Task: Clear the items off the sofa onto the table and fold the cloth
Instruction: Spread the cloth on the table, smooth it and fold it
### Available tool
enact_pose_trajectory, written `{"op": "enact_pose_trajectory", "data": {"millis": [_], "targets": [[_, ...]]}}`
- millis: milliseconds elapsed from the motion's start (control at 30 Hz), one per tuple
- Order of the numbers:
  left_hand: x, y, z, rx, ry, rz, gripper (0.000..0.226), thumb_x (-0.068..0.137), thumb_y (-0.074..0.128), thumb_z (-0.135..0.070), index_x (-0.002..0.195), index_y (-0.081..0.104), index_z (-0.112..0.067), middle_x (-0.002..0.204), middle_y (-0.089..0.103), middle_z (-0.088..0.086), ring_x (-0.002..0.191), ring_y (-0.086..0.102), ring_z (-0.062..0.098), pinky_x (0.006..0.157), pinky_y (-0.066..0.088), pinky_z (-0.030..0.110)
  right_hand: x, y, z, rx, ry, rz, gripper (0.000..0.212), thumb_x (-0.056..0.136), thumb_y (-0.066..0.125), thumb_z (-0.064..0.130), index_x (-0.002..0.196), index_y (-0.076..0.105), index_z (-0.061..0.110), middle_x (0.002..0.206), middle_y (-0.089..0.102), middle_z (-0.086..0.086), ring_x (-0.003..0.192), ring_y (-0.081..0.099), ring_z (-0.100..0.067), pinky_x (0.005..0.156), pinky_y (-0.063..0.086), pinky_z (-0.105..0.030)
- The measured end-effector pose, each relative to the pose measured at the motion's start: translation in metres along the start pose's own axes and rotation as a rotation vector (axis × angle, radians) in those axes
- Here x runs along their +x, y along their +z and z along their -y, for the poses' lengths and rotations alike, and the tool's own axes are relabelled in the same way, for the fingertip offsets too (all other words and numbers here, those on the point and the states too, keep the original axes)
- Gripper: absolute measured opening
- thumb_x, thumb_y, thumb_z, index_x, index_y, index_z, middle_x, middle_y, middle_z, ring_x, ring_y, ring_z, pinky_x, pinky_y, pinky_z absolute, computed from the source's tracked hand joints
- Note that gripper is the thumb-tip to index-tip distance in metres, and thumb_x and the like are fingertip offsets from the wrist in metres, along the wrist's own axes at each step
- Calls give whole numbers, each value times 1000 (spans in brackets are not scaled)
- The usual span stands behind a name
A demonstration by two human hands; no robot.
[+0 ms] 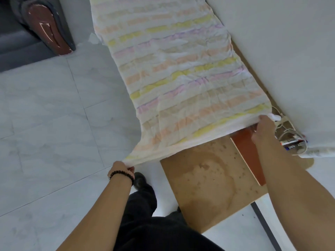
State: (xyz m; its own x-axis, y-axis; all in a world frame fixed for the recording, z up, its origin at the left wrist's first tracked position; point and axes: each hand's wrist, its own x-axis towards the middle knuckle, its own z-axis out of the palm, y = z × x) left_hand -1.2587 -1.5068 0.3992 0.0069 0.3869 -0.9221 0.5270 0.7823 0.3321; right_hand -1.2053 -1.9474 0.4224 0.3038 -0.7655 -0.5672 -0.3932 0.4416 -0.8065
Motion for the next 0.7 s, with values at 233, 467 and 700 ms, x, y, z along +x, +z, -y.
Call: {"op": "enact_pose_trajectory", "data": {"millis": [233,467,700], "targets": [[5,67,-99,11,25,201,20,95,51,-4,115,46,-5,112,52,15,74,58,22,54,52,27,-47,107,61,77,-191,-11,18,100,47,24,116,50,15,111,60,-5,95,63,-19,68,59,-31],[-11,129,-206,-30,121,347,16,98,51,-9,113,47,-6,117,52,14,94,60,25,63,55,29,-65,190,119,39,-281,-21,14,100,45,28,108,47,16,117,50,-6,100,56,-17,72,62,-31],[-14,203,-274,-94,147,403,31,98,50,-9,129,48,-7,119,55,12,96,61,24,69,58,28,-47,278,154,-38,-361,55,11,98,43,22,103,46,12,99,49,-1,93,51,-15,84,59,-32]]}}
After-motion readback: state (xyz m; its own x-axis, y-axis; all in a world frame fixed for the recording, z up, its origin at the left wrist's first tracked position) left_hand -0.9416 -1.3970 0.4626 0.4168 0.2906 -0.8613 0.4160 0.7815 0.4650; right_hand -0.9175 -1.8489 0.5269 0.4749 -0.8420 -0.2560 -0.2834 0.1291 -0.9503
